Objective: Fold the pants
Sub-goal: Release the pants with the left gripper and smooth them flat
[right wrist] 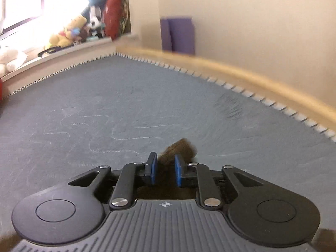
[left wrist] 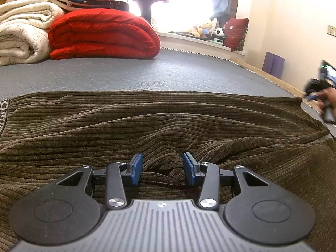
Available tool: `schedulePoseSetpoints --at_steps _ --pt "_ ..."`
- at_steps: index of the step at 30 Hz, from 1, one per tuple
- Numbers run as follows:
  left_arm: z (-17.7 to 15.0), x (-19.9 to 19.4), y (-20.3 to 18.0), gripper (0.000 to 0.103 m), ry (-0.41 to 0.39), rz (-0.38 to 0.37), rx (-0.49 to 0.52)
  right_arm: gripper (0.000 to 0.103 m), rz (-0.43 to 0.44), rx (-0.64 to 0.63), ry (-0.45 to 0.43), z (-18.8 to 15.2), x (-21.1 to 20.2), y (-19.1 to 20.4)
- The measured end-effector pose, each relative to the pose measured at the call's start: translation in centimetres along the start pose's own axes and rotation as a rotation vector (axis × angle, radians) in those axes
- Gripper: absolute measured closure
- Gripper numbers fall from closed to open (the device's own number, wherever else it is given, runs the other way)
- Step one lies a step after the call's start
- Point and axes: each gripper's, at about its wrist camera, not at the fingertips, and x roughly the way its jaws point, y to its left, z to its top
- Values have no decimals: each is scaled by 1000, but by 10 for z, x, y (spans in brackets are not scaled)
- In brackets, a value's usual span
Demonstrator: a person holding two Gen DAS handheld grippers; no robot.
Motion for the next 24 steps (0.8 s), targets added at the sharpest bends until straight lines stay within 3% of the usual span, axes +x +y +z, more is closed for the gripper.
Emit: schedulePoseSetpoints --at_steps 3,5,6,7,8,10,12,13,15,20,22,24 --pt "2 0 0 55 7 -3 -2 84 -69 -17 -1 -22 -38 -29" --pt "4 1 0 55 19 -2 3 80 -135 -16 137 -37 -38 -50" --pt "6 1 -1 53 27 -1 6 80 -150 -27 263 -46 -29 -60" --pt "8 1 -3 52 39 0 17 81 -121 -14 336 -55 -30 -73" --pt "11 2 -6 50 61 6 34 78 -101 -1 291 -54 -44 -81" --pt "17 -1 -14 45 135 18 81 75 -171 16 280 -50 -69 -89" --pt "16 -11 -21 33 223 0 165 76 -108 101 287 -46 -92 -97" --pt "9 -23 -25 33 257 -4 239 76 -94 110 270 -43 -105 -95" --pt "-6 -48 -21 33 260 -8 294 75 -58 70 209 -36 -140 -81" --pt "-21 -95 9 33 379 -79 263 75 150 13 82 -30 -234 -39" --pt "-18 -106 20 34 470 -121 275 75 253 -20 39 -35 -281 -14" --pt "-10 -123 31 46 468 -118 330 71 347 -57 9 -44 -324 8"
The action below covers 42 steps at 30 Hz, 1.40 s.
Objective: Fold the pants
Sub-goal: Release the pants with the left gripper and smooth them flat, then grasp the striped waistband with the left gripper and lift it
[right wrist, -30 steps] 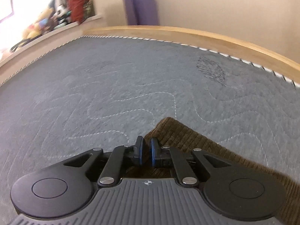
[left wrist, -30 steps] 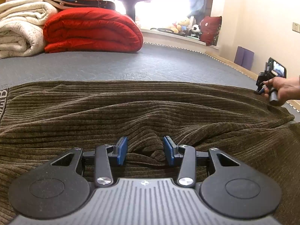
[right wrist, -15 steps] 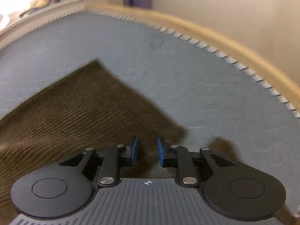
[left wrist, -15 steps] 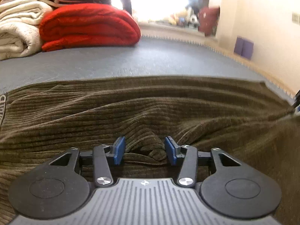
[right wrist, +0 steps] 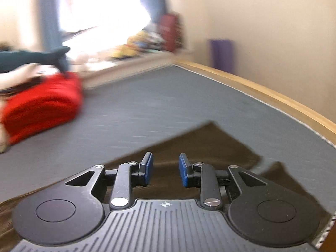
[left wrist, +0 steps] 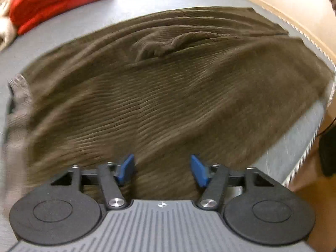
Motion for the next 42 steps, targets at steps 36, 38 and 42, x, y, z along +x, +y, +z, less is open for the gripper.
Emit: schedulePoseSetpoints --at_steps 36,38,42 --pt "-54 -28 203 37 118 61 -635 62 655 -238 -174 29 -220 265" --pt "-56 -22 200 39 135 53 -628 62 700 -185 -231 58 -240 265" --pt "-57 -22 196 53 154 53 -593 62 705 -137 -306 83 -253 246"
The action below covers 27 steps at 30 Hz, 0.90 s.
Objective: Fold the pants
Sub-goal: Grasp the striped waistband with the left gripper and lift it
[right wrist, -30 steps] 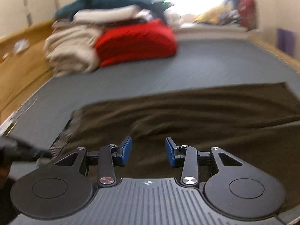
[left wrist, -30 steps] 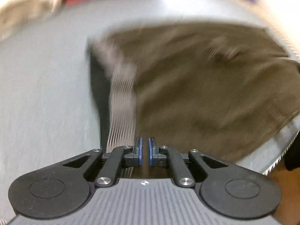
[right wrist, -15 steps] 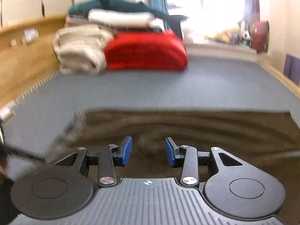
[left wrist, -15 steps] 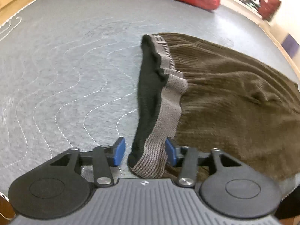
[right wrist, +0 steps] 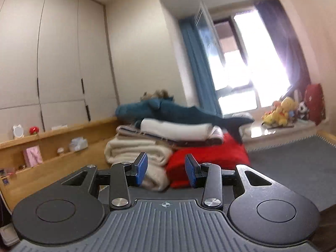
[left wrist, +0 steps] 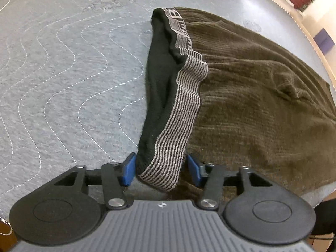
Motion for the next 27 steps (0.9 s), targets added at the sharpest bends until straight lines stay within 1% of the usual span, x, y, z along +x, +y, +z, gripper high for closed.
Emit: schedulePoseSetpoints --at_steps 1,2,3,5,8,10,11,13,15,17,18,19,20,21,22,23,24,26,27 --pt "0 0 -1 55 -1 3 9 61 -24 -5 -5 -3 -3 -8" --pt "-1 -1 -3 59 -4 11 13 61 -52 -7 7 -10 -4 -18" --pt "-1 -1 -4 62 -9 18 14 61 -83 -1 40 -18 -3 -31" --pt "-4 -5 -6 63 -24 31 10 61 -144 1 103 -44 -2 -60" --pt "-5 -5 -9 62 -22 52 18 61 -242 -65 212 -92 -5 -99" --pt "-1 2 -11 58 5 66 23 61 -283 -126 308 -129 -2 -122" --pt "0 2 -12 56 -4 69 23 61 -296 -147 366 -149 1 -133" --pt "-3 -6 -17 56 -74 72 32 61 -308 -161 468 -182 4 -152" --pt "-9 -22 -20 58 -174 60 55 61 -325 -163 552 -212 1 -168" --pt "-14 -30 -19 58 -220 24 64 61 -343 -138 607 -234 -1 -179" --pt "-15 -31 -18 58 -218 11 60 61 -352 -114 651 -241 2 -183" --pt "-14 -28 -16 58 -200 4 53 61 -354 -95 666 -242 2 -184" --pt "-10 -22 -13 58 -153 6 38 61 -341 -83 654 -241 4 -183" --pt "-7 -16 -9 61 -113 18 20 61 -322 -84 640 -240 6 -180" --pt "-5 -12 -6 64 -106 46 -9 61 -307 -101 630 -240 8 -177" --pt "-6 -16 -6 66 -136 56 -38 60 -303 -127 622 -241 9 -177" --pt "-8 -24 -10 74 -195 68 -22 60 -307 -166 618 -244 10 -176" --pt "-15 -35 -21 74 -280 69 40 60 -322 -212 612 -251 7 -174" --pt "-18 -38 -27 74 -301 80 71 60 -322 -212 622 -253 7 -175"
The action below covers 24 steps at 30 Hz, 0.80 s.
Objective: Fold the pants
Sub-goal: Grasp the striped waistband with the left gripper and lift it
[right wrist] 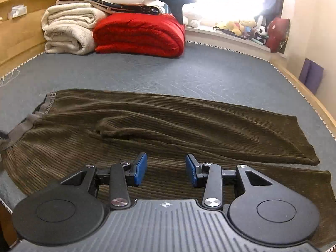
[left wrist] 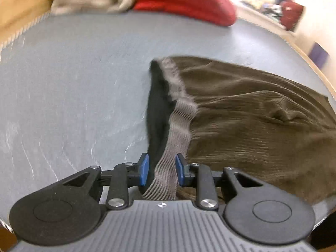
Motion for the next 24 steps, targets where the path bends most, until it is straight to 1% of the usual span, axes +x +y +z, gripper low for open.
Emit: schedulePoseSetpoints --at_steps 1,3,5,7,8,11,12,13,15,19,20,22,23,24 --pt "-1 -2 -4 74 -9 1 24 60 7 3 11 1 1 0" --pt "-1 -2 -7 73 -12 -13 32 60 21 9 -14 2 3 -4" --pt "0 -1 -9 73 -18 -19 14 60 19 1 -21 1 0 -7" --pt "-2 -7 -9 70 -31 -53 -24 60 25 4 -6 0 3 -10" --pt "-3 -10 -12 68 -43 -68 -30 60 29 12 0 -1 3 -12" --pt "-5 -18 -29 49 -83 -86 -11 60 42 43 8 -1 5 -18" --pt "-6 -20 -35 46 -106 -95 -9 60 44 50 12 -1 6 -19" --pt "-6 -22 -42 45 -134 -100 -8 60 43 55 15 0 7 -20" --pt "-5 -21 -56 44 -160 -99 -6 60 40 62 14 1 10 -21" --pt "11 -13 -78 44 -152 -103 6 60 46 84 1 4 11 -22" --pt "18 -9 -80 45 -138 -119 13 60 47 84 -1 4 11 -22" --pt "37 1 -84 67 -102 -159 13 60 45 80 -2 5 12 -22" --pt "46 7 -84 92 -92 -171 14 60 44 77 -4 5 12 -21" --pt "55 13 -86 103 -82 -170 20 60 45 75 -6 6 12 -21"
